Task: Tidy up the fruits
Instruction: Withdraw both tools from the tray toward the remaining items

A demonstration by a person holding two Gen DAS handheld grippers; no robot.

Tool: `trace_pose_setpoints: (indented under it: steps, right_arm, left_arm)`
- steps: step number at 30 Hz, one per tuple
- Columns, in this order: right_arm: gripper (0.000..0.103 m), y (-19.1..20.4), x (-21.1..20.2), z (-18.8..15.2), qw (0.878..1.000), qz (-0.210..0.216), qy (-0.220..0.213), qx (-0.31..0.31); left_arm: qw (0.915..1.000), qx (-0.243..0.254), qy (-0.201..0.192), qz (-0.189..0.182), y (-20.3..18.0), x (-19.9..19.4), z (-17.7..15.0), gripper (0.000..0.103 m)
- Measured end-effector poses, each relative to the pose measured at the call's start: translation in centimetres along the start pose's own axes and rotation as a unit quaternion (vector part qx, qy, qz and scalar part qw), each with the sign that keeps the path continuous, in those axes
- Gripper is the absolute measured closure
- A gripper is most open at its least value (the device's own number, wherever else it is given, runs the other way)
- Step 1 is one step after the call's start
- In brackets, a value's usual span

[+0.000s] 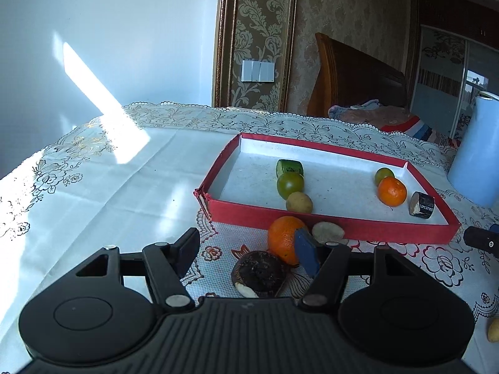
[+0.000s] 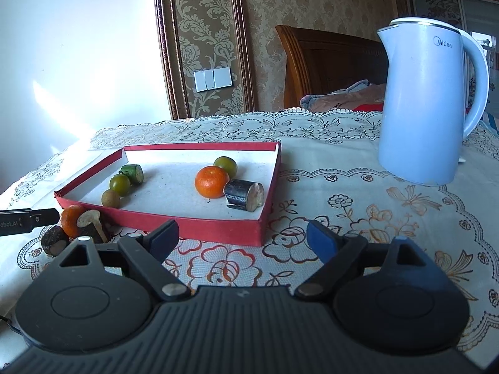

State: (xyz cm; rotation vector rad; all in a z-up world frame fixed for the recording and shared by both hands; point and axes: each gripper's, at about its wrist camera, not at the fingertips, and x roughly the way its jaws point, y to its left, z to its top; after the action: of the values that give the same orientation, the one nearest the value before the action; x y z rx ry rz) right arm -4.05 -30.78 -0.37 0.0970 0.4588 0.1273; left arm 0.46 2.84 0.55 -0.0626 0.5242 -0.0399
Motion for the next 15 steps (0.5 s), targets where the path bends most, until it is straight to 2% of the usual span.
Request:
trace_pose_setpoints:
  steps: [2, 5, 9, 15]
  right_arm:
    - [0.015, -0.2, -0.6, -0.1, 1.0, 0.003, 0.0, 0.003]
    - [0.015, -0.6, -2.2, -0.5, 1.0, 0.011, -0.004, 0.002]
    - [0.009, -1.4, -4.8, -1.4, 1.0, 0.01, -0.006, -0.009]
    - [0.009, -3.0, -8.0, -3.7, 1.0, 0.016, 0.018, -0.01]
  left_arm:
    - [1.0, 0.0, 0.008, 0.005, 0.3, 0.1, -0.2, 0.037]
    - [0.9997, 0.002, 0.021, -0.008, 0.2, 0.4, -0.4, 0.037]
    - [0.9992, 0.03, 0.025, 0.0, -0.6, 0.6, -0.7, 0.037]
    - [0.9977, 0.036, 0.058, 0.006, -0.8, 1.7, -1.0, 0.036]
